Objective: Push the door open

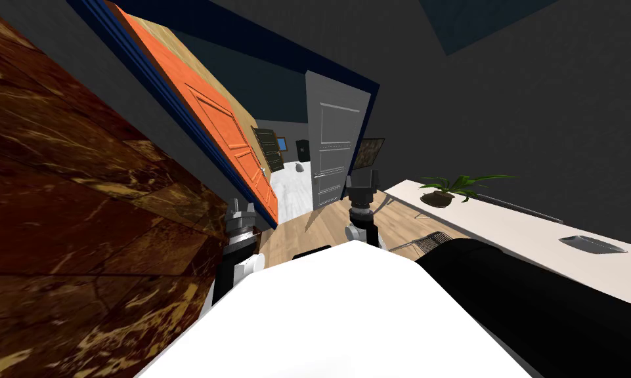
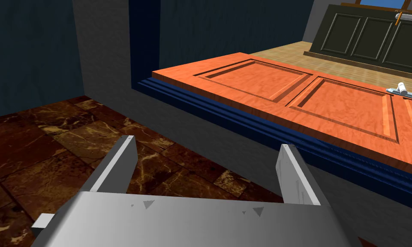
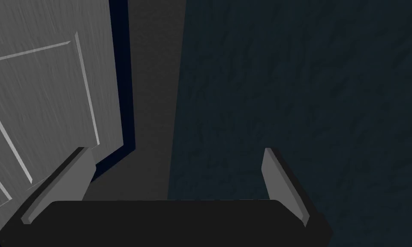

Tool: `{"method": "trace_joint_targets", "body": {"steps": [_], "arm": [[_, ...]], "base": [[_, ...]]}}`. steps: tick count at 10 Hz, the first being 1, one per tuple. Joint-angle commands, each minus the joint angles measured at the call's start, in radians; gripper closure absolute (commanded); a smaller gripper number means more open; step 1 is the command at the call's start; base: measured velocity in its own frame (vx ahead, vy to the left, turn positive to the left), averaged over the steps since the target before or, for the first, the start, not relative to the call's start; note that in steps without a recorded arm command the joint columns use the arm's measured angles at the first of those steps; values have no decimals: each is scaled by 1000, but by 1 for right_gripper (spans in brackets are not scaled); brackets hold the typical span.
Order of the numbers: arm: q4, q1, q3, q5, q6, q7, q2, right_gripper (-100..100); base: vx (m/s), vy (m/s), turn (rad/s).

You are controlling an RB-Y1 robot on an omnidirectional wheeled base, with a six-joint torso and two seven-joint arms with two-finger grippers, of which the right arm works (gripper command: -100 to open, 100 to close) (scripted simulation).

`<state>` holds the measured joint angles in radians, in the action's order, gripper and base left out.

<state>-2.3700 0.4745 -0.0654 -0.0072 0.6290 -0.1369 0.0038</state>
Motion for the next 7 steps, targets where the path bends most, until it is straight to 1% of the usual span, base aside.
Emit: {"method": "trace_joint_targets", "body": {"steps": [1, 4, 7], "arm": [[30, -16, 1, 5, -1, -6, -6, -100], [108, -57, 4, 17, -4, -23, -20, -100], [203, -117, 9, 35, -8, -47, -41, -100]], "base": [[-69, -60, -26], [93, 6, 16], [92, -30, 8]]}}
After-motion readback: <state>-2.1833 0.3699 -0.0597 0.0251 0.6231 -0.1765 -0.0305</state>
